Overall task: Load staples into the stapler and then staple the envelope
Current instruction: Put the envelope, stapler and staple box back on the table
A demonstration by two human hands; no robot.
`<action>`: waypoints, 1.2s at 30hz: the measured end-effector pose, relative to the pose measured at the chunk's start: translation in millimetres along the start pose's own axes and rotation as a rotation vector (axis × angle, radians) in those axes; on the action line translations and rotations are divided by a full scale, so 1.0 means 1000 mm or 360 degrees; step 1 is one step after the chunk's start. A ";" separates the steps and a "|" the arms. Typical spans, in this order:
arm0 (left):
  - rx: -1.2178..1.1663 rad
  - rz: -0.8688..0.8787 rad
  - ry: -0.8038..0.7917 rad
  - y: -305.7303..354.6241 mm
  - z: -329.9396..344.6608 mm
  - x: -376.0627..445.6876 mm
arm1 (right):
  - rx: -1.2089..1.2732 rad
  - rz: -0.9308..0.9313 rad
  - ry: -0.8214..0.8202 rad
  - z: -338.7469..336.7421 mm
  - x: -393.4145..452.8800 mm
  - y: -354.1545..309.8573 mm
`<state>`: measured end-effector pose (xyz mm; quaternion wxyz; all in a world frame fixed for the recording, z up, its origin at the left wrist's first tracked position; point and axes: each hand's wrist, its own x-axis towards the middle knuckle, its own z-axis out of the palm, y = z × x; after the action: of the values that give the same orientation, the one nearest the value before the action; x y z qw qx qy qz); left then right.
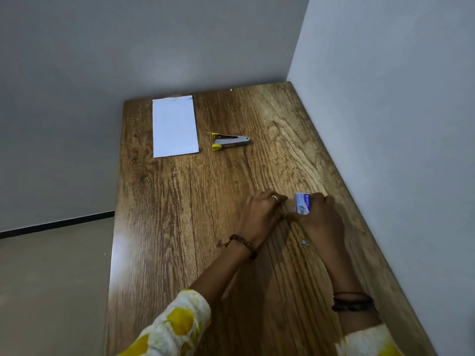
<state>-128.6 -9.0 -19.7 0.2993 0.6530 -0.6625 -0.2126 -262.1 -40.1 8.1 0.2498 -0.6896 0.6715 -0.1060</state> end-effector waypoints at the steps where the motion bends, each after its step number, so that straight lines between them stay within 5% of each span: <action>1: -0.0019 -0.0011 0.0012 0.001 0.000 -0.001 | 0.0020 -0.0037 0.0011 0.003 0.000 -0.002; 7: -0.0339 -0.0166 0.0137 -0.014 -0.019 0.001 | 0.0297 -0.0207 0.0048 0.016 0.019 -0.036; 17: -0.0676 -0.0552 0.0052 -0.027 -0.045 0.072 | 0.0189 -0.0334 0.0253 0.041 0.102 -0.089; 24: -0.0530 -0.0521 0.0014 -0.028 -0.032 0.080 | 0.0135 -0.0398 0.0241 0.037 0.131 -0.091; 30: -0.0590 -0.0494 -0.0039 -0.024 -0.023 0.027 | 0.0414 -0.0390 0.0242 0.018 0.082 -0.068; 36: -0.0149 -0.0300 -0.0012 -0.001 -0.019 -0.060 | 0.0301 -0.0490 0.0217 0.022 -0.023 -0.022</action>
<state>-117.5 52.1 -13.7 0.3055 0.6970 -0.5885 -0.2730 -234.1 -14.1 4.6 0.2484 -0.7488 0.5605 -0.2520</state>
